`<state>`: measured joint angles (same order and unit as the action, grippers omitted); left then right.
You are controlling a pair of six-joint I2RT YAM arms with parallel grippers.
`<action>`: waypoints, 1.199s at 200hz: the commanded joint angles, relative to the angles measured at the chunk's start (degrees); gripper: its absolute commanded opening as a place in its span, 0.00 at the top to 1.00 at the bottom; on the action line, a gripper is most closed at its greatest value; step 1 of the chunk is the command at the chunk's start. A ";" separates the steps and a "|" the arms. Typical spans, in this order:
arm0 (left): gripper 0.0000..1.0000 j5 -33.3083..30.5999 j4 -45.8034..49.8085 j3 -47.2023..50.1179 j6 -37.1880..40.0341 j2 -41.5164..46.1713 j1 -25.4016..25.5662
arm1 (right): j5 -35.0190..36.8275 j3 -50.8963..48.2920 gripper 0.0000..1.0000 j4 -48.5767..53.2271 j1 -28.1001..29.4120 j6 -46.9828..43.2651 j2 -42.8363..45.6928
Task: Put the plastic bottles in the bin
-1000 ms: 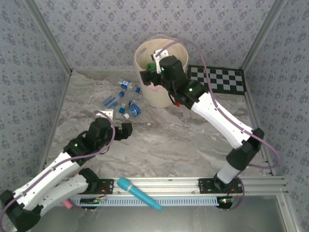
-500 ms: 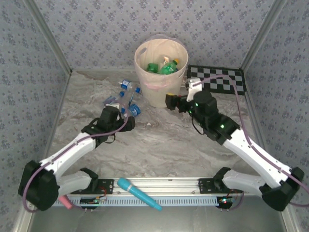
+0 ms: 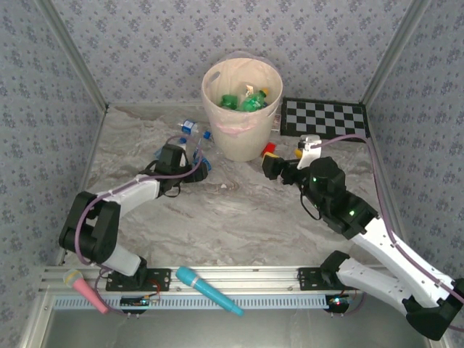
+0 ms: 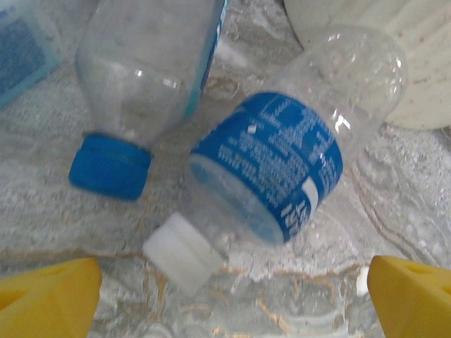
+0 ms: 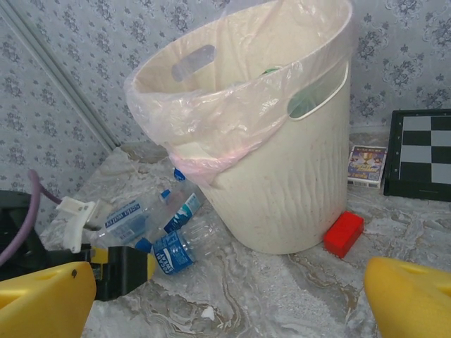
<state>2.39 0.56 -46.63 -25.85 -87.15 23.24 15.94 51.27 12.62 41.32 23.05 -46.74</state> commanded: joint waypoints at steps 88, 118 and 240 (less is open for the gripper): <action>0.07 7.09 -5.18 -5.10 3.55 -8.43 -0.88 | -2.34 1.54 0.01 0.08 -0.14 1.94 -2.65; 0.09 8.70 -5.65 -3.41 2.71 -6.70 0.41 | -1.97 1.08 0.00 -0.26 -0.17 2.23 -2.28; 0.21 8.76 -3.99 0.37 3.83 -5.97 3.03 | -1.27 -0.53 0.00 -0.02 -0.10 3.10 -1.77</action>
<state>10.33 -3.44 -47.37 -22.52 -94.94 25.67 14.09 51.24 12.21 41.21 25.10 -49.52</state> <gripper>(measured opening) 0.815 0.995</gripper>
